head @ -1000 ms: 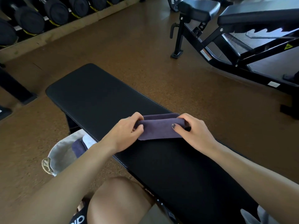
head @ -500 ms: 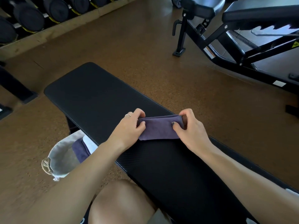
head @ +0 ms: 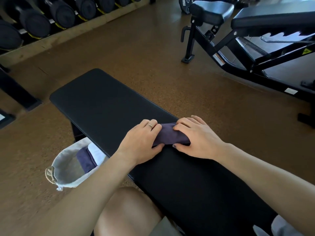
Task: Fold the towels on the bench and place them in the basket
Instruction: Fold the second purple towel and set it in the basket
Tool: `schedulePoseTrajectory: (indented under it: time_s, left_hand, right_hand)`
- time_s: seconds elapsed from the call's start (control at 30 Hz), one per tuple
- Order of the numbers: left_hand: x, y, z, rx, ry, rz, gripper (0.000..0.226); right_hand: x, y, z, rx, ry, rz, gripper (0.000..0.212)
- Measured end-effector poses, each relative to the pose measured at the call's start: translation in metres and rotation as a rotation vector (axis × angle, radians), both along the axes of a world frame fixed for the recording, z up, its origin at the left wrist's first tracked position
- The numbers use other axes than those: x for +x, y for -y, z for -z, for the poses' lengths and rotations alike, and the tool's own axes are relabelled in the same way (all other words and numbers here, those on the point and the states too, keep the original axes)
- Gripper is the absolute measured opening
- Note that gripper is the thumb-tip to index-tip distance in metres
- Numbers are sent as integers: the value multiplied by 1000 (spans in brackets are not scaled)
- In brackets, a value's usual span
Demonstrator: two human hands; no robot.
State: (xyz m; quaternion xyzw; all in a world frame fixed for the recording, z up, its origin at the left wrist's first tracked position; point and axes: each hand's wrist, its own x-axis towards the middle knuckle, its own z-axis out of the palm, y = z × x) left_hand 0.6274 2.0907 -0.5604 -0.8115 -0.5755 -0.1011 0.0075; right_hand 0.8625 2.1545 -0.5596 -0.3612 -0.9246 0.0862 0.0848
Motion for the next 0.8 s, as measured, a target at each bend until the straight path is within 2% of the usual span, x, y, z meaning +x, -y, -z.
schedulePoseTrajectory:
  time_s: [0.1, 0.17, 0.23, 0.3, 0.43, 0.53, 0.57, 0.67, 0.73, 0.8]
  left_hand:
    - [-2, 3, -4, -29, 48, -19, 39]
    - [-6, 6, -9, -82, 163, -56, 31]
    - [-14, 12, -11, -167, 310, -149, 22]
    - [-24, 21, -7, -201, 438, -334, 22]
    - [-36, 47, 0, -329, 795, -923, 54]
    - [-37, 58, -5, -483, 1109, -1065, 81]
    - [-35, 63, -8, -498, 1227, -1089, 80]
    - [-28, 79, -10, -510, 1568, -1186, 49]
    - [-27, 91, -8, -577, 1780, -1172, 30]
    - [-36, 101, -8, -601, 1849, -1126, 16]
  right_hand:
    - [-3, 1, -1, -27, -22, 23, 43]
    - [-8, 6, -3, -37, -50, 42, 38]
    - [-17, 15, -3, -54, -78, 54, 35]
    - [-26, 28, -2, -77, -94, 68, 40]
    - [-43, 55, 3, -115, -133, 134, 38]
    - [-60, 78, 4, -155, -177, 171, 36]
    - [-67, 86, 4, -169, -193, 174, 36]
    - [-88, 106, 6, -223, -239, 186, 37]
    - [-103, 119, 7, -251, -263, 180, 36]
    - [-119, 130, 5, -270, -286, 156, 33]
